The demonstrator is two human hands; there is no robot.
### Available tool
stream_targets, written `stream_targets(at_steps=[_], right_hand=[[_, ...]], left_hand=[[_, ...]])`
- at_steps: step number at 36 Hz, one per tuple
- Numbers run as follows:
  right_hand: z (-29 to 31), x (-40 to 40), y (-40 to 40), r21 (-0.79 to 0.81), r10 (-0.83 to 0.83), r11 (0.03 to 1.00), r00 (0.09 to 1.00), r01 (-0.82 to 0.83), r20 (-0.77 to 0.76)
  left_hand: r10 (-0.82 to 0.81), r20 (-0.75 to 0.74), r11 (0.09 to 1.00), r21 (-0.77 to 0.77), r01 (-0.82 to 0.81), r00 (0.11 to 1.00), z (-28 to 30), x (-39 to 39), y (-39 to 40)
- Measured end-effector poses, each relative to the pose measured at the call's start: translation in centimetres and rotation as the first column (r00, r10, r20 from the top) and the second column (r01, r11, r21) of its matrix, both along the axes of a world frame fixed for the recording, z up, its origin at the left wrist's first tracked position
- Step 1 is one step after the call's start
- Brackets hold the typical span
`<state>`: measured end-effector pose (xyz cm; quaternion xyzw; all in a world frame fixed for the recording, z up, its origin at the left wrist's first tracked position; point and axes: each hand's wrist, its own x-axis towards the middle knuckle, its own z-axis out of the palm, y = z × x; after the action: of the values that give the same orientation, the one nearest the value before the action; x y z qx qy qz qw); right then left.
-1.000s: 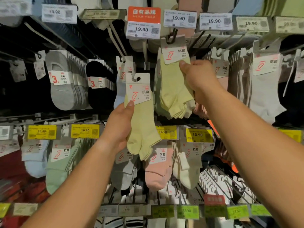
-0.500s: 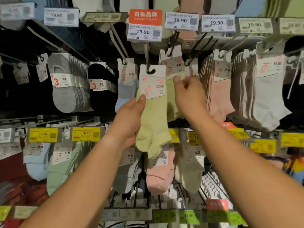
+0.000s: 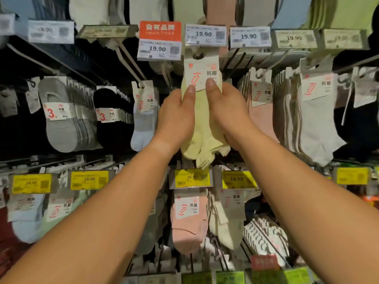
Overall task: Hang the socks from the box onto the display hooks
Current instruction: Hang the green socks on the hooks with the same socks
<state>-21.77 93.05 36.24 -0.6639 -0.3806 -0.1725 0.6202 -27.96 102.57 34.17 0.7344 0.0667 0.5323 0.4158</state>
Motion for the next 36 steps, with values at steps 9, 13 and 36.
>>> stream_targets(at_steps=[9, 13, 36], right_hand=[[2.3, 2.0, 0.4, -0.069, 0.023, 0.997, 0.998, -0.026, -0.054], [2.7, 3.3, 1.8, -0.161, -0.014, 0.987, 0.987, -0.013, -0.161], [-6.2, 3.4, 1.1, -0.533, -0.358, 0.769, 0.928, 0.353, 0.099]], left_hand=[[-0.012, -0.006, 0.998, -0.062, 0.011, 1.0, 2.0, 1.8, 0.7], [0.034, -0.138, 0.993, -0.108, -0.049, 0.99, 2.2, 3.5, 2.2], [0.465, -0.432, 0.869, 0.39, -0.306, 0.773, -3.6, 0.4, 3.7]])
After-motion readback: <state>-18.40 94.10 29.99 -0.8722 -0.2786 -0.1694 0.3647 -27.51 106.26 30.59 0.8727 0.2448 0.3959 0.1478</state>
